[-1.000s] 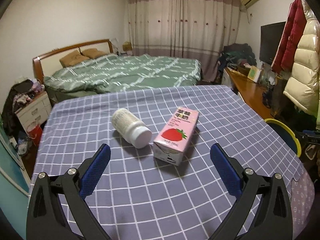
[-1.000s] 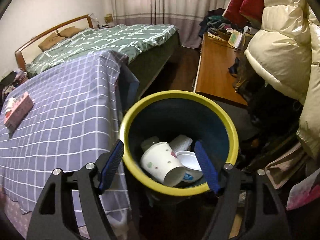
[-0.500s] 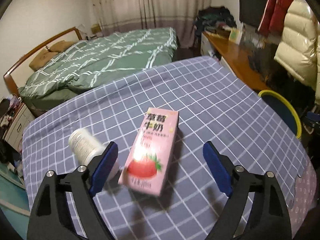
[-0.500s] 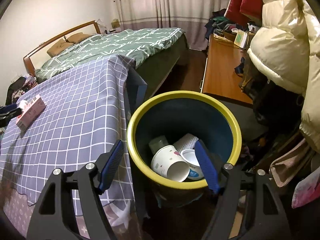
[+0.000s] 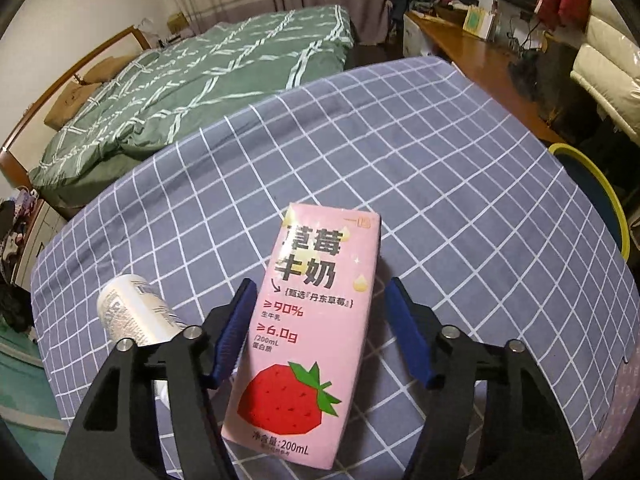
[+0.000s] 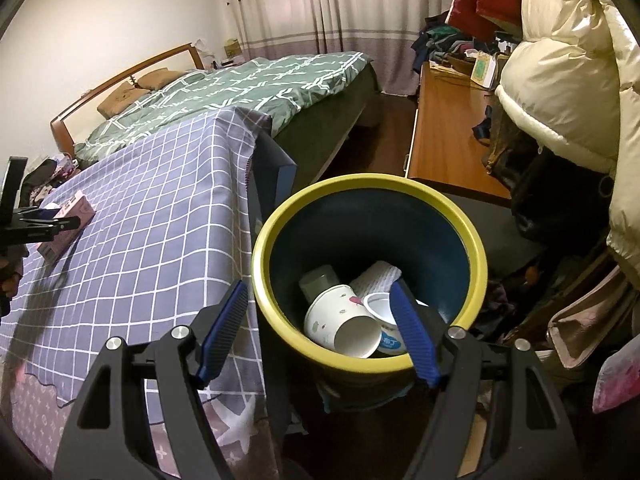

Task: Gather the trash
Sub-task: 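Open the right tool over the bin while the left tool grasps the pink milk carton, then carry the pink milk carton with the left tool into the bin and release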

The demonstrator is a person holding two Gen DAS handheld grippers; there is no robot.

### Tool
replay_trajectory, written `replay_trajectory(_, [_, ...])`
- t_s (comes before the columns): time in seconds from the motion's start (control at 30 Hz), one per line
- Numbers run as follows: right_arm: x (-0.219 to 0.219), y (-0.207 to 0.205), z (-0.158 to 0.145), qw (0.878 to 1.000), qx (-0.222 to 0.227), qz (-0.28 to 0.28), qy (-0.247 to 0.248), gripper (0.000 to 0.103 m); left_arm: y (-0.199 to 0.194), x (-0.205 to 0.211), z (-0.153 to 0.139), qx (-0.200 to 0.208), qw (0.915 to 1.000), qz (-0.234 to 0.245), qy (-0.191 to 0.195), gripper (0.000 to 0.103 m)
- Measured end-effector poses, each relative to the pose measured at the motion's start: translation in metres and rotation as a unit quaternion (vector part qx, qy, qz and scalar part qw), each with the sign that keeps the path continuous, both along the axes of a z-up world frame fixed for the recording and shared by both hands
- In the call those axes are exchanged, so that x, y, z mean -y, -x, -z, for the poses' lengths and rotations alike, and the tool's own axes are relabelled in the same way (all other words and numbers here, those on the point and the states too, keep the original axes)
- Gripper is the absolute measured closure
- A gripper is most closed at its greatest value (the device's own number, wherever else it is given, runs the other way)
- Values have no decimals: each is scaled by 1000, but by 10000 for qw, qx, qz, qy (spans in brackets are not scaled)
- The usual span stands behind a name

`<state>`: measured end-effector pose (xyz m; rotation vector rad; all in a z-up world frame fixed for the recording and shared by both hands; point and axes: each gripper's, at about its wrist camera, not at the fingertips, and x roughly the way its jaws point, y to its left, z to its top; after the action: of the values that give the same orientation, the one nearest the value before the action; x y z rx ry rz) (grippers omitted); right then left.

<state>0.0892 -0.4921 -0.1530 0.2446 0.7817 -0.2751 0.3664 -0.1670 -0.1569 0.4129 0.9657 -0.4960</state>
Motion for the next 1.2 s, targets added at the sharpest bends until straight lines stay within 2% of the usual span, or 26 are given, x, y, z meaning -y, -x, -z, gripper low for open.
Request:
replay_trajectory(0.1, [-1,-1,1,10000,1,-24,-18,34,0,3,4,-83,9999,40,-45,47])
replay_trajectory(0.23, [-1,0,0,10000,22,-44,-55,34,6,7,6,-74,9999,65,-67,51])
replay_trajectory(0.5, [-1,8,-4,9999,126,-40,-91,34,24,19,3,-62,9999,106,100,52])
replay_trajectory(0.73, [7,26,-9,9997,204,150,-54,34,65,58,-28,147,9975,583,381,52])
replay_trajectory(0.97, [30,59,-4,9984,180,526,-96,34,107,145,-58,49,9882,1373,679,52])
replay_trajectory(1.2, [56,95,-5,9956,254,901,-3,34,137,255,-49,-307,9781,1937,701,52])
